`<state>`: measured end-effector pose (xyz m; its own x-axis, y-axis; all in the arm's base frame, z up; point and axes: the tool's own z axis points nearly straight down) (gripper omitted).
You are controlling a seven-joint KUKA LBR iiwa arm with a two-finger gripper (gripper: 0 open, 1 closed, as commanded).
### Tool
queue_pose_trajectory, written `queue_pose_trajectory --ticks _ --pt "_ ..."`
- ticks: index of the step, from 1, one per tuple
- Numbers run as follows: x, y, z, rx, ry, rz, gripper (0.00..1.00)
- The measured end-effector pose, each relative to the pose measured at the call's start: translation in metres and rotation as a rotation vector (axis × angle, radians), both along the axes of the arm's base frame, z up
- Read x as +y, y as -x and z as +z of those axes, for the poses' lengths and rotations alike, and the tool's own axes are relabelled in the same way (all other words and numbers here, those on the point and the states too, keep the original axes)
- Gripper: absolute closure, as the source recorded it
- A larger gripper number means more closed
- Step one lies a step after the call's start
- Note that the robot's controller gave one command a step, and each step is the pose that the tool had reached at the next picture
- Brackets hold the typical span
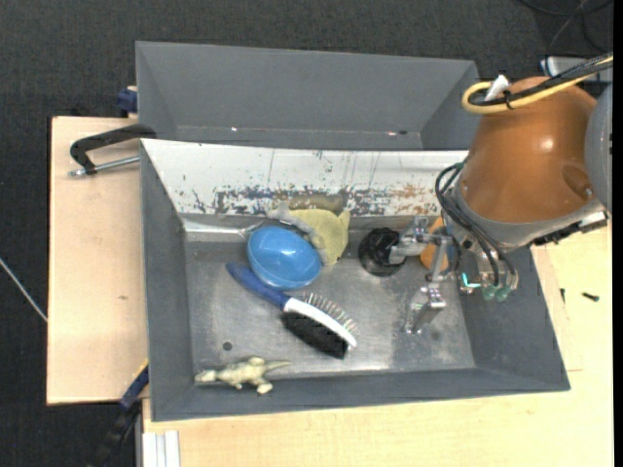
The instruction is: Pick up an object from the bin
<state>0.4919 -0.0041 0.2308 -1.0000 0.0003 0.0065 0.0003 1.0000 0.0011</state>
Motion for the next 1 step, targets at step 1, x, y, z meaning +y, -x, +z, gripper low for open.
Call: queue_pose_trajectory --ticks 1 --pt "0.0468 -0.0589 -0.1402 -0.003 0.0 -0.004 0.0"
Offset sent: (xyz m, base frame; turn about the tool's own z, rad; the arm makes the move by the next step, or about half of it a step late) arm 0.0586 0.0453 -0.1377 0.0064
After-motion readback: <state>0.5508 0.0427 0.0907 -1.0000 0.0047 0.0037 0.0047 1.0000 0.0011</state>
